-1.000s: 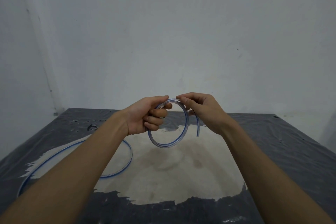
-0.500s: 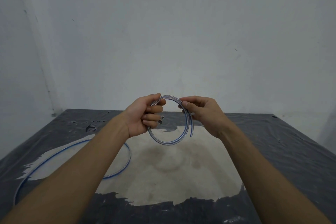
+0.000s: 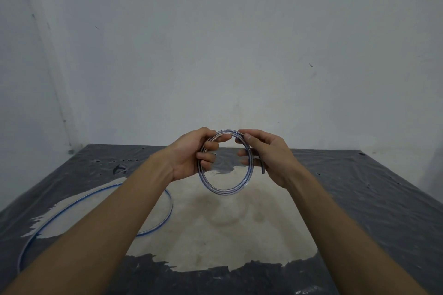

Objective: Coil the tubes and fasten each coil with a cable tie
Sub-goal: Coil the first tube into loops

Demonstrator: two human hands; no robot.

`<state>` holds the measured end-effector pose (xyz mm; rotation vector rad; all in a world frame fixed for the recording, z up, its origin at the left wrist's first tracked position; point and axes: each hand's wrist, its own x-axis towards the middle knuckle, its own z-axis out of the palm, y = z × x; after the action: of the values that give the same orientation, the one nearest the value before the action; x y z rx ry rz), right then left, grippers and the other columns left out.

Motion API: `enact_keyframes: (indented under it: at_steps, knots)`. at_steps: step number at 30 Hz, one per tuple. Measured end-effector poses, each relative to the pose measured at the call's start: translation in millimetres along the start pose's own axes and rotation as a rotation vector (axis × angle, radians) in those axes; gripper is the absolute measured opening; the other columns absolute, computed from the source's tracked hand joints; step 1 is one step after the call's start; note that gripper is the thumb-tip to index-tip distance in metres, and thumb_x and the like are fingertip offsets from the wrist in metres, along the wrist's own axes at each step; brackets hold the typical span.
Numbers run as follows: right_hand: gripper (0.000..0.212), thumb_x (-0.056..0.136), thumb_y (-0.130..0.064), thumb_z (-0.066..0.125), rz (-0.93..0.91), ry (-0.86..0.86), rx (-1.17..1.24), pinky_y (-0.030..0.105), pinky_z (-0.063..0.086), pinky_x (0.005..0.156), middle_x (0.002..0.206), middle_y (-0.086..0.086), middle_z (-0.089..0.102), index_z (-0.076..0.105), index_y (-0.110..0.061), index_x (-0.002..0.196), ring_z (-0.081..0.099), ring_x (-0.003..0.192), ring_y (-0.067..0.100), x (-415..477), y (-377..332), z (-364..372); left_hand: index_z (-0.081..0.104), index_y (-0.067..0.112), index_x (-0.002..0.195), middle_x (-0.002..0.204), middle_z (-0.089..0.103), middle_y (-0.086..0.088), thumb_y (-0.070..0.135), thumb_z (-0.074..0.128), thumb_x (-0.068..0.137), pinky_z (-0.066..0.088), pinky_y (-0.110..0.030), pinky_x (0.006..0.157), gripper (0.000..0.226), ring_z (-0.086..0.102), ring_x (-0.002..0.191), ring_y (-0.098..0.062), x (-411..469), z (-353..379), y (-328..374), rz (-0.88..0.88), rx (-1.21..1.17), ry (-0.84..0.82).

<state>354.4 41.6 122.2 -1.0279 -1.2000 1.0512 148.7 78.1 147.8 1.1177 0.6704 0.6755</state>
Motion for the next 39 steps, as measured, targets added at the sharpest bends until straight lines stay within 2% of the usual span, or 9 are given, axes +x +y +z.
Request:
enact_keyframes:
  at_steps: [6,11,16,19,22,25,29,34,39]
  knots:
    - [0.018,0.099,-0.013,0.058,-0.046,-0.025,-0.063,0.029,0.045,0.051,0.094,0.007,0.074,0.071,-0.008,0.11,0.053,0.054,0.018,-1.1,-4.2,1.0,0.069,0.011,0.104,0.061,0.033,0.007,0.022,0.032,0.09,0.036,-0.025,0.051,0.041,0.026,0.048,-0.01,0.7,2.7,2.5,-0.054,0.061,-0.048]
    - [0.019,0.098,-0.018,0.06,-0.086,-0.04,-0.118,0.029,0.044,0.049,0.093,0.007,0.074,0.073,-0.013,0.111,0.051,0.052,0.019,-4.6,-6.8,-0.4,0.068,0.01,0.103,0.064,0.032,0.006,0.02,0.029,0.088,0.031,-0.026,0.054,0.043,0.023,0.052,-0.011,0.7,4.4,2.6,-0.046,0.129,-0.022]
    - [0.019,0.098,-0.02,0.061,-0.084,-0.028,-0.146,0.033,0.054,0.054,0.093,0.008,0.076,0.073,-0.014,0.112,0.061,0.054,0.023,-5.4,-7.0,2.5,0.068,0.009,0.105,0.063,0.028,0.007,0.021,0.031,0.089,0.024,-0.024,0.047,0.041,0.019,0.051,-0.01,1.8,2.9,0.8,-0.02,0.118,0.018]
    - [0.02,0.097,-0.021,0.063,-0.053,0.071,-0.056,0.037,0.061,0.065,0.098,0.008,0.078,0.073,-0.012,0.112,0.073,0.07,0.027,-2.8,-4.0,5.2,0.069,0.011,0.106,0.06,0.028,0.009,0.027,0.038,0.097,0.023,-0.022,0.046,0.035,0.021,0.049,-0.008,2.1,6.2,-1.4,0.029,0.141,0.066]
    - [0.019,0.096,-0.017,0.065,-0.054,0.158,0.056,0.035,0.061,0.066,0.099,0.009,0.077,0.072,-0.008,0.111,0.076,0.078,0.028,-1.8,0.4,4.2,0.067,0.014,0.102,0.058,0.026,0.009,0.041,0.044,0.1,0.022,-0.019,0.041,0.035,0.021,0.044,-0.006,2.3,6.8,-2.4,0.078,0.176,0.139]
    - [0.02,0.099,-0.014,0.06,-0.069,0.134,0.069,0.035,0.061,0.068,0.103,0.01,0.077,0.071,-0.007,0.114,0.074,0.078,0.025,-2.5,2.6,6.7,0.065,0.015,0.097,0.058,0.025,0.009,0.042,0.044,0.101,0.018,-0.018,0.038,0.035,0.018,0.043,-0.006,3.7,5.1,-2.6,0.111,0.104,0.161]
    - [0.03,0.102,-0.004,0.046,-0.029,0.041,0.12,0.043,0.06,0.085,0.109,0.012,0.076,0.068,-0.009,0.121,0.073,0.086,0.029,-3.7,2.1,11.8,0.065,0.017,0.09,0.058,0.025,0.01,0.043,0.046,0.099,0.012,-0.019,0.039,0.033,0.017,0.043,-0.005,6.5,3.8,-2.0,0.161,0.044,0.22]
    - [0.024,0.099,-0.008,0.057,-0.03,0.015,0.178,0.034,0.062,0.078,0.11,0.015,0.075,0.066,-0.009,0.122,0.075,0.094,0.031,-7.0,1.4,15.6,0.067,0.017,0.094,0.059,0.026,0.01,0.044,0.046,0.099,0.012,-0.018,0.037,0.034,0.017,0.044,-0.006,8.5,2.2,-3.4,0.217,0.023,0.317]
    - [0.021,0.096,-0.012,0.063,0.016,0.025,0.161,0.032,0.063,0.073,0.1,0.015,0.076,0.068,-0.005,0.115,0.076,0.086,0.026,-6.1,5.4,17.6,0.067,0.016,0.097,0.059,0.026,0.01,0.042,0.046,0.1,0.013,-0.017,0.035,0.033,0.016,0.042,-0.005,9.8,2.8,-3.5,0.231,-0.023,0.342]
